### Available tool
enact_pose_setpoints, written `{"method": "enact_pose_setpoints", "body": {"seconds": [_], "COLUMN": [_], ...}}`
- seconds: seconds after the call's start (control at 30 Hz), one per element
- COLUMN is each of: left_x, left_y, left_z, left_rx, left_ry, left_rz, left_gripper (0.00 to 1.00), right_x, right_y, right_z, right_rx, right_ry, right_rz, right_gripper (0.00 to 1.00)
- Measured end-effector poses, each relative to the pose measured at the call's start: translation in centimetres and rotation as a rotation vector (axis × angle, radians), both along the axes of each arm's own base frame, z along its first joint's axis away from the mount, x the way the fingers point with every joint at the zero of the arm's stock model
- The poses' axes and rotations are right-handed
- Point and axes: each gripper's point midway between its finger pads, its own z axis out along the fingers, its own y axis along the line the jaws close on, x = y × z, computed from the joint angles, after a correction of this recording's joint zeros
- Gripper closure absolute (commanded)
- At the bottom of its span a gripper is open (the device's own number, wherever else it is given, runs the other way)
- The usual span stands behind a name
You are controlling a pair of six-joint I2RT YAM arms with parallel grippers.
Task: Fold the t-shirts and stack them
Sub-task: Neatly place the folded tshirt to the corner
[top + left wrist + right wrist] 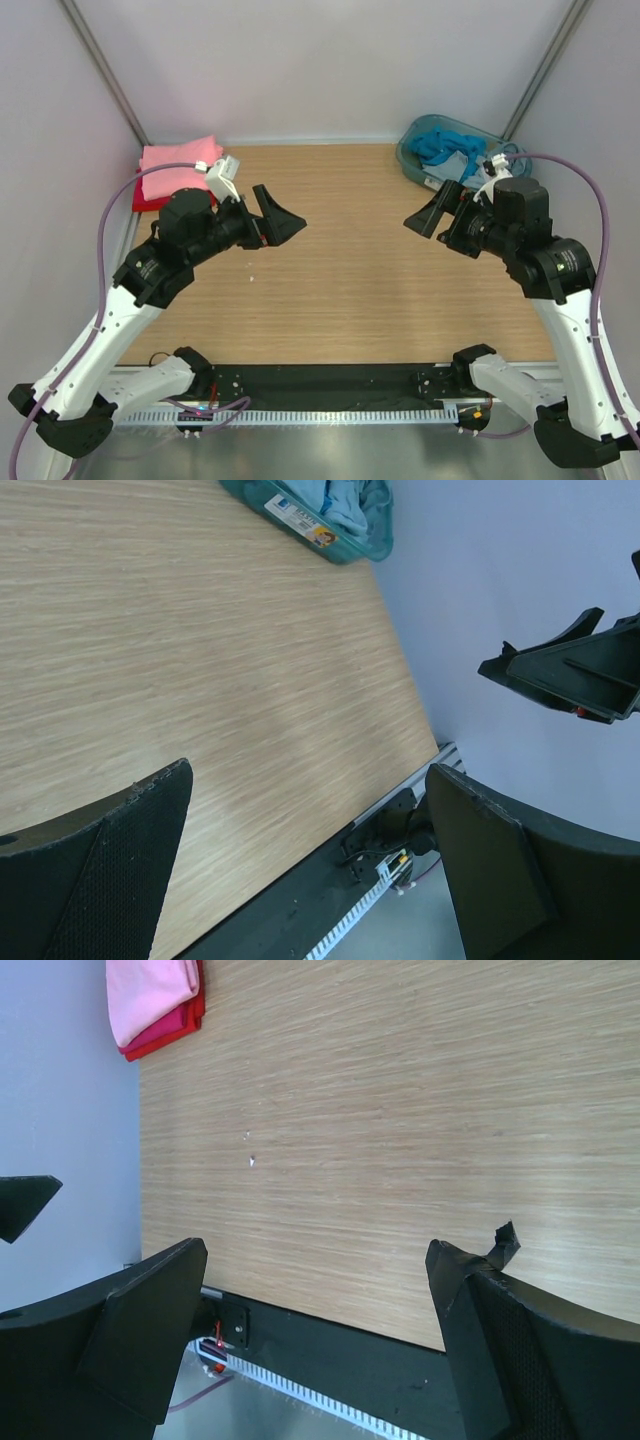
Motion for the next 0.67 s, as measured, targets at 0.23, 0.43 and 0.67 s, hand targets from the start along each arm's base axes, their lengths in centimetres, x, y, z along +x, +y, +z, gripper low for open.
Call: {"method": "enact_pose_setpoints", "body": {"seconds": [0.23, 0.43, 0.67], "left_x": [0.06, 0.18, 0.59], "left_y": [-0.02, 0.00, 0.00], "left_z": [-0.07, -0.14, 0.18], "left_rx": [0.002, 0.006, 0.017], "left_ry": [0.001, 0.000, -0.015], "left_rz": [0.001, 0.004, 0.011], "left_gripper": [0.00, 0.00, 0.00], "right_x": [0.11, 0.57, 0.61], "right_y": [-0.07, -0.20, -0.20], "right_z": [0.45, 0.23, 0.47], "right_rx": [0.003, -0.008, -0.006], "right_ry": [-0.011, -0.003, -0.010], "right_rz": [-0.008, -0.021, -0.021], "right_gripper": [0.00, 0.00, 0.00]}}
